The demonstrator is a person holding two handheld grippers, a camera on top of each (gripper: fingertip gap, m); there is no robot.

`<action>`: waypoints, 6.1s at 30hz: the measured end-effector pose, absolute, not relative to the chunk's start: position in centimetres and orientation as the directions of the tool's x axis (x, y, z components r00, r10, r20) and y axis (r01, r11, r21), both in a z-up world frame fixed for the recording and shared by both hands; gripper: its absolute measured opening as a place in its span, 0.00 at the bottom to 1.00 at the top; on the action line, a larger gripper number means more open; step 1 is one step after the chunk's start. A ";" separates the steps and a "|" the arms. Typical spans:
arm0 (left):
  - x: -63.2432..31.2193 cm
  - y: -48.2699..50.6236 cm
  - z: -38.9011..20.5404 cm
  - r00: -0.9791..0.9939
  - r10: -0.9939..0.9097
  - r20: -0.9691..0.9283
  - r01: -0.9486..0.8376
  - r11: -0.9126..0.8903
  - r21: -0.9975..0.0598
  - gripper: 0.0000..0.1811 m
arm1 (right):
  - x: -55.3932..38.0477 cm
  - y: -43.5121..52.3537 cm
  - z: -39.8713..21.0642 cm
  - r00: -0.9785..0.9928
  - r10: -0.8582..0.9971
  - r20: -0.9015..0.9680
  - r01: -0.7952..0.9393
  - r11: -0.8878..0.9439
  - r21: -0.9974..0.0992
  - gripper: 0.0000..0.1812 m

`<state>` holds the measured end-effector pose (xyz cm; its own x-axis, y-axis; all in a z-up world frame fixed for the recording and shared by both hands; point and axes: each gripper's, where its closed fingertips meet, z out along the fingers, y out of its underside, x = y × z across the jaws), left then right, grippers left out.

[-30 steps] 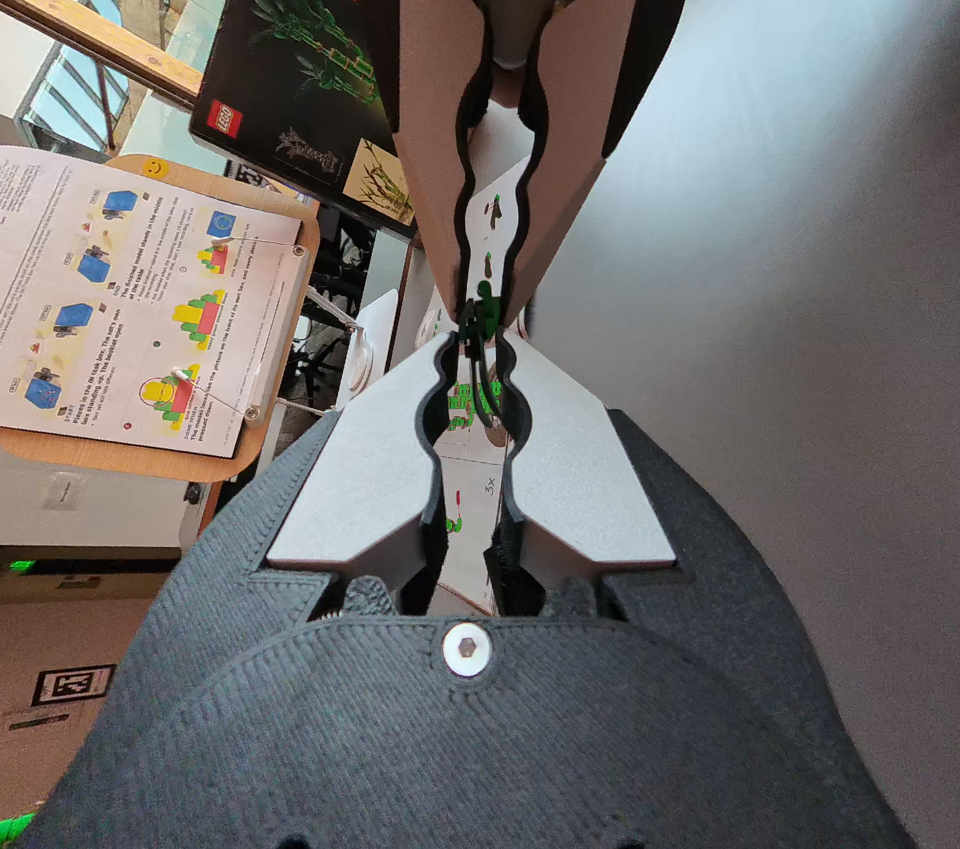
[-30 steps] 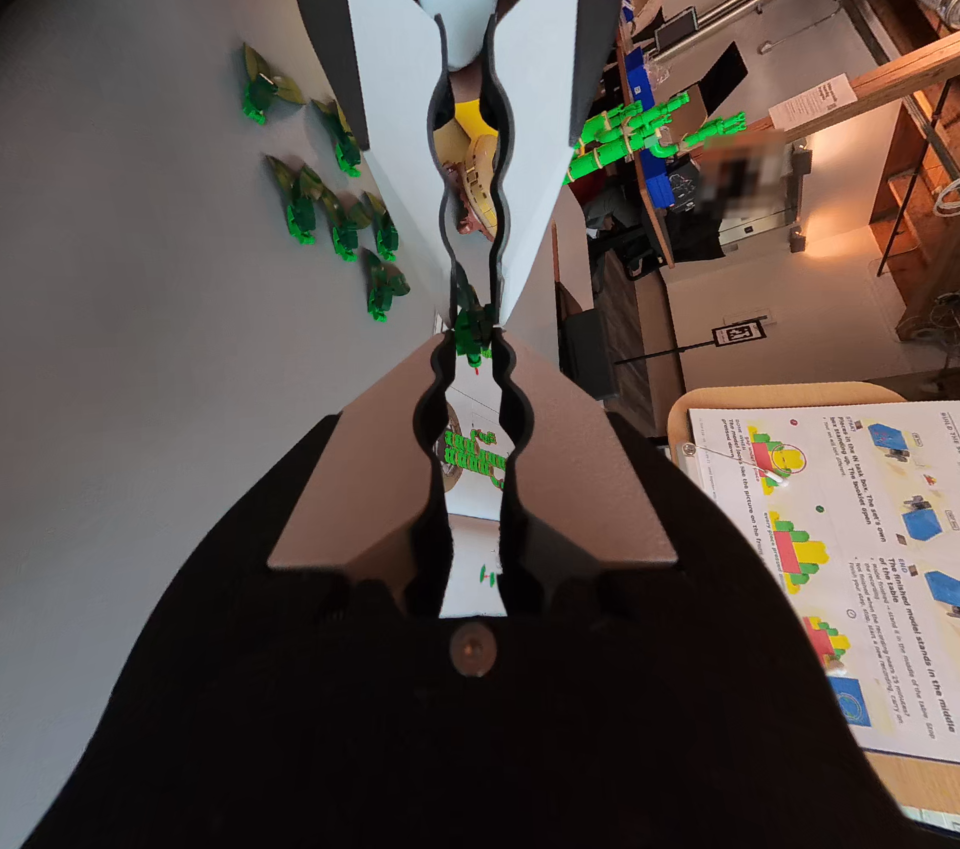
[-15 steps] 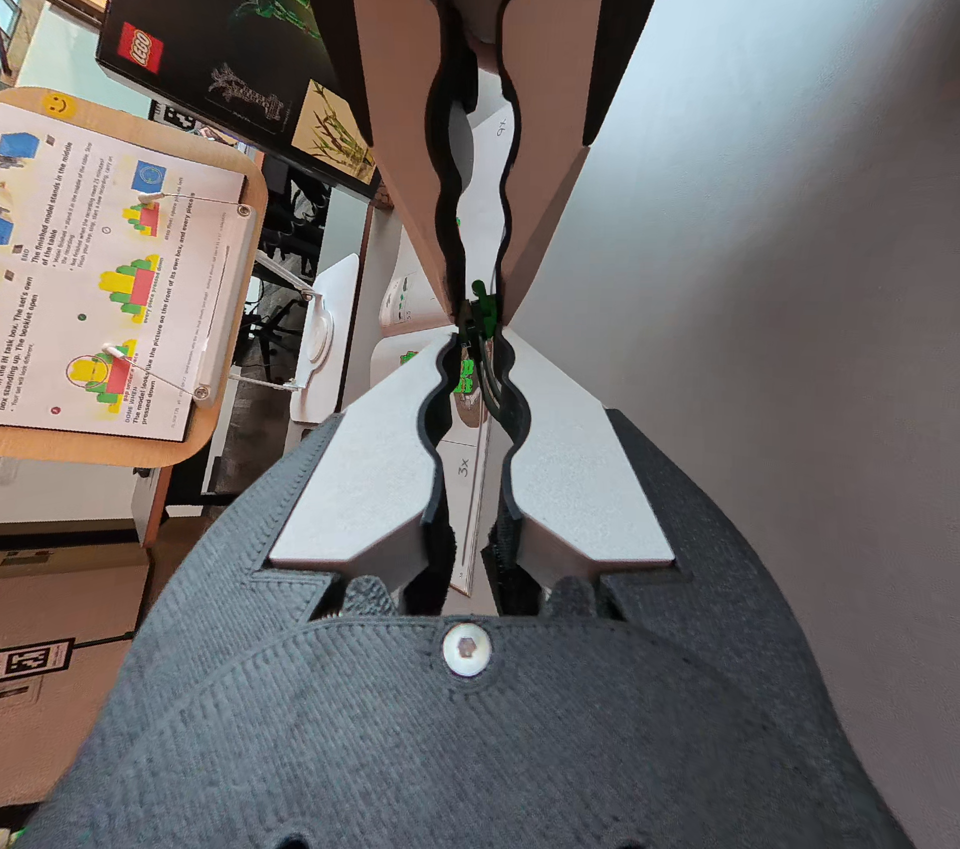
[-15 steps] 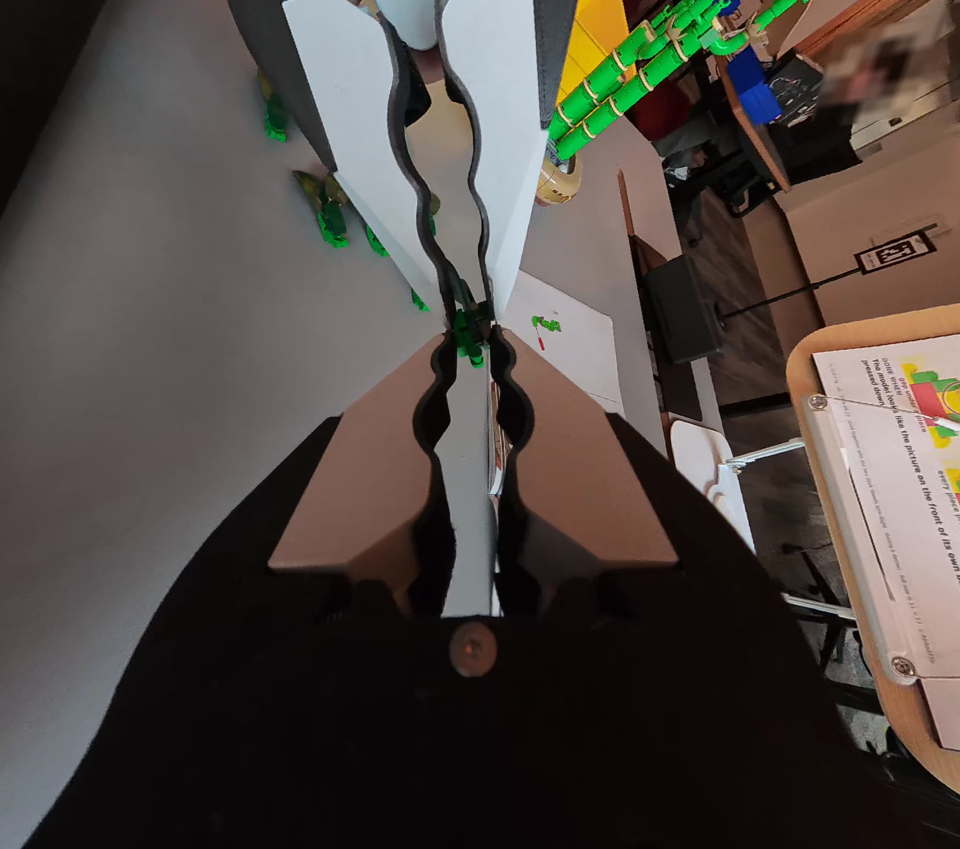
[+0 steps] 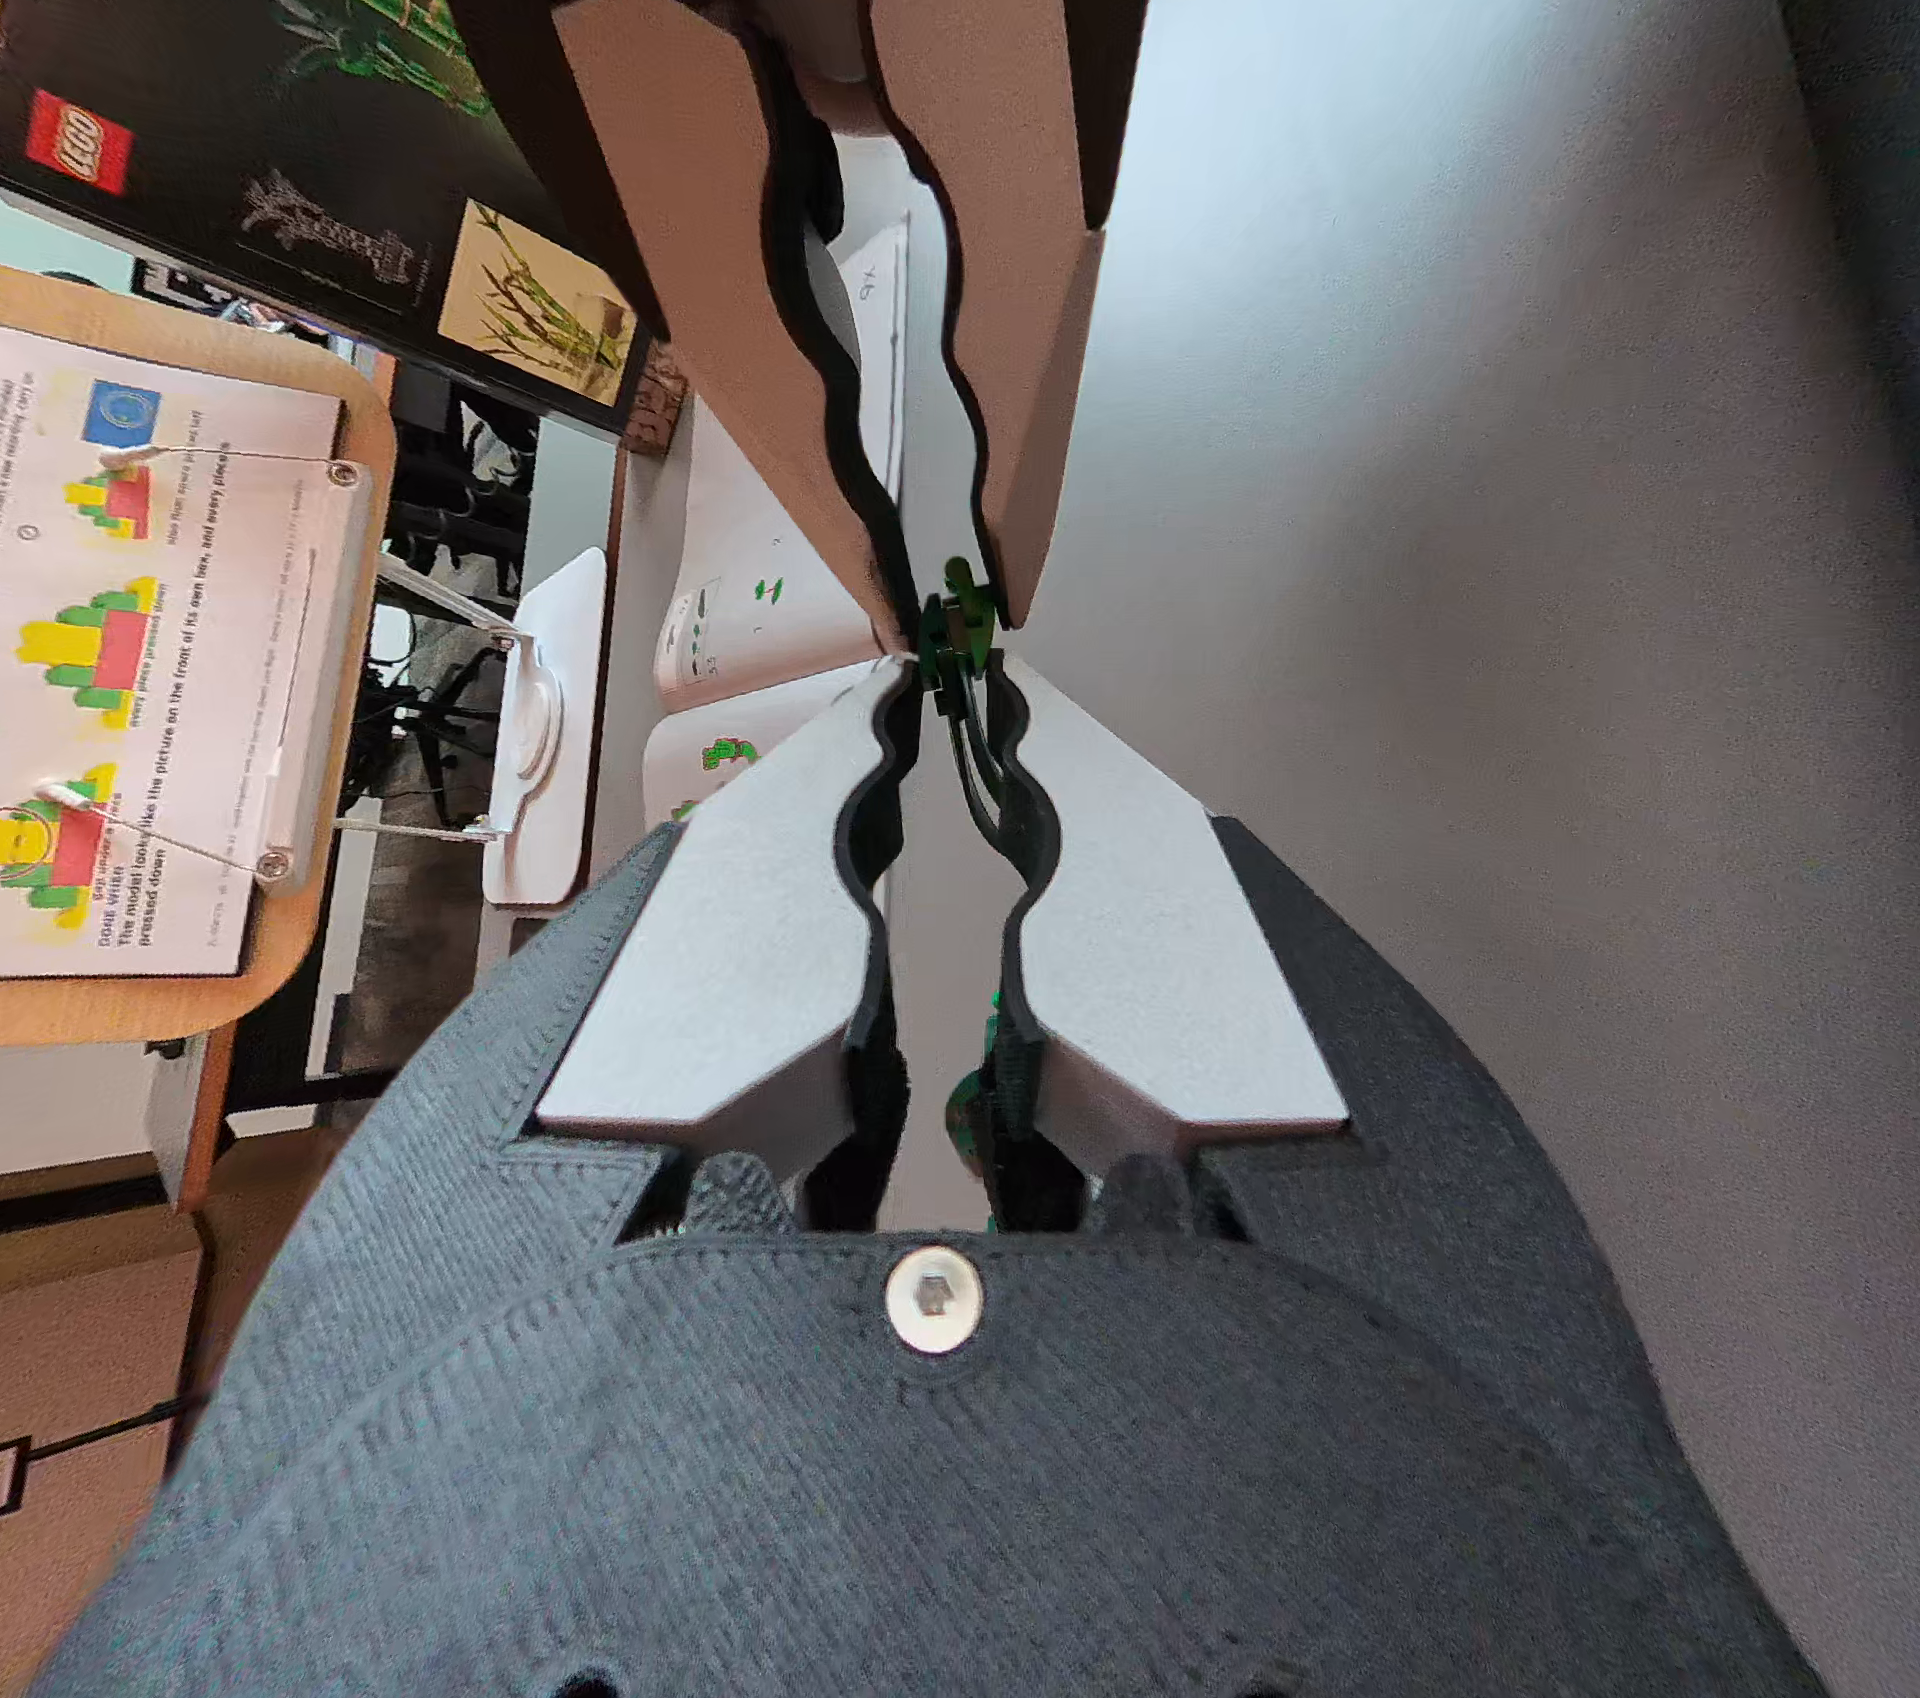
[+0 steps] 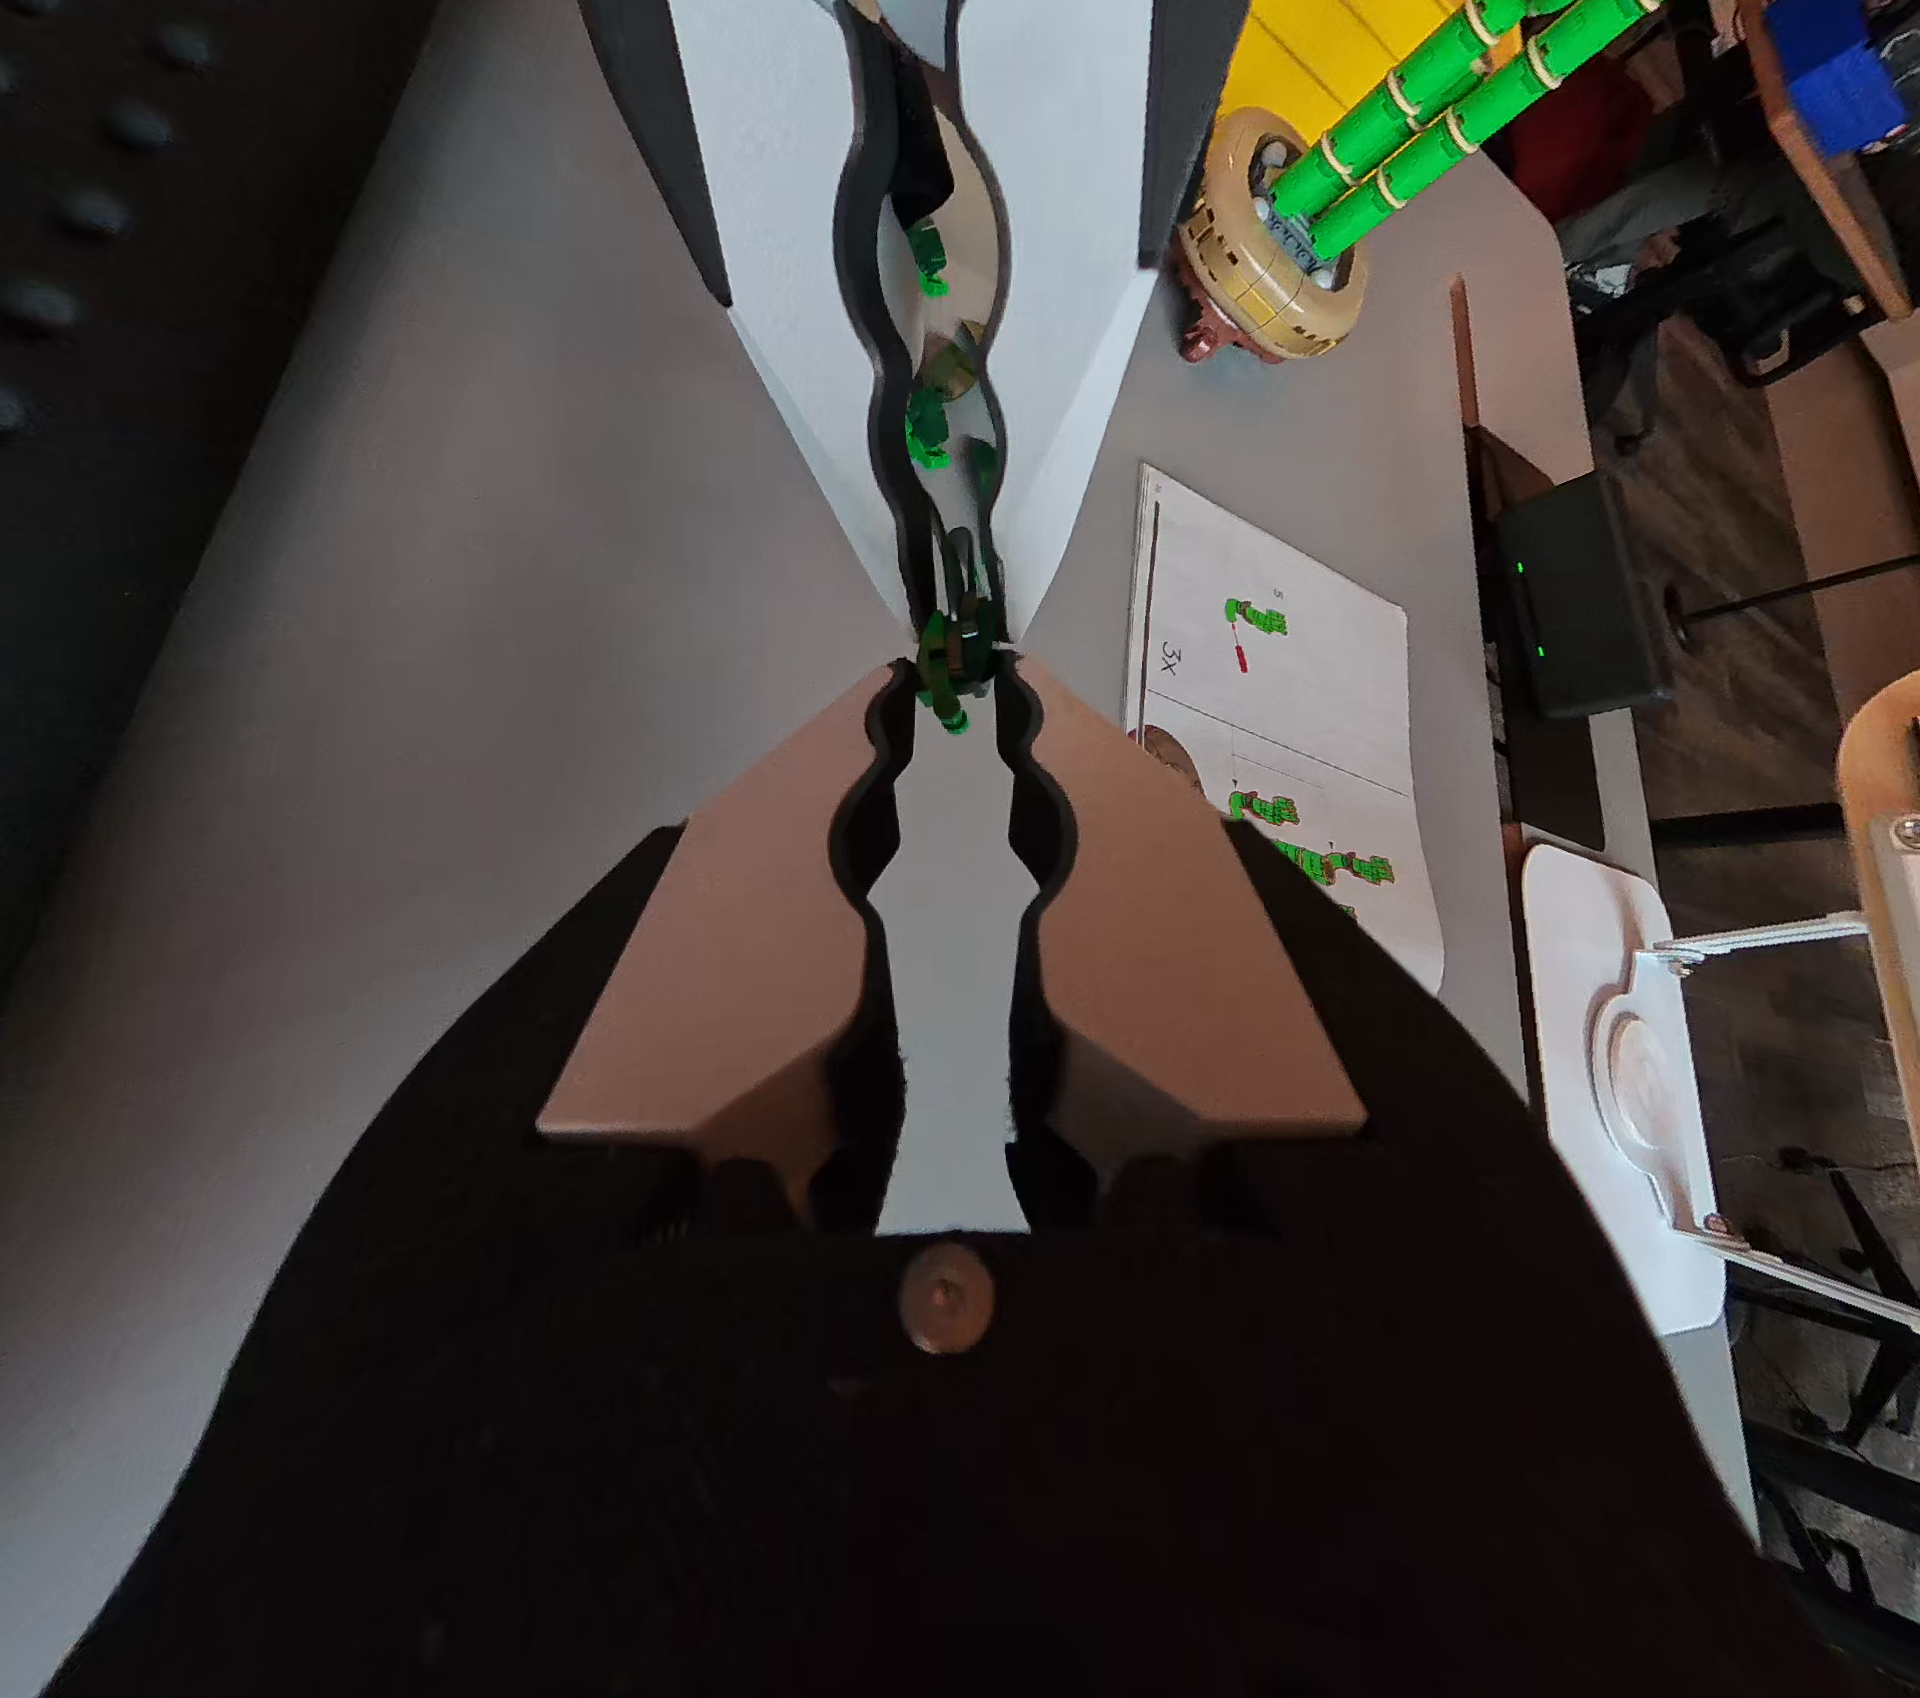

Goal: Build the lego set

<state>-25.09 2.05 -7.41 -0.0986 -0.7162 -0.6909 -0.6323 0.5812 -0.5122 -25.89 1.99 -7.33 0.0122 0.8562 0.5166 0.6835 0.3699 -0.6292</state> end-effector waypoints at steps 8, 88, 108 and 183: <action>-25.4 2.4 -6.3 -0.045 -0.746 -0.664 -0.603 0.550 -0.578 0.06 | -25.9 2.6 -6.2 0.047 0.804 0.593 0.664 0.419 -0.620 0.10; -25.9 5.6 3.1 0.077 -0.881 0.466 0.287 -0.428 -0.857 0.11 | -26.3 6.6 3.3 0.648 0.392 0.652 0.483 0.451 -0.751 0.06; -27.1 5.8 2.6 0.001 -0.886 0.464 0.173 -0.457 -0.872 0.03 | -26.8 5.4 2.3 0.490 0.827 0.276 0.133 0.242 -0.961 0.12; -25.8 6.7 0.7 0.029 -0.828 0.560 0.186 -0.546 -0.817 0.03 | -26.8 5.7 1.0 0.498 0.788 0.363 0.181 0.315 -0.932 0.18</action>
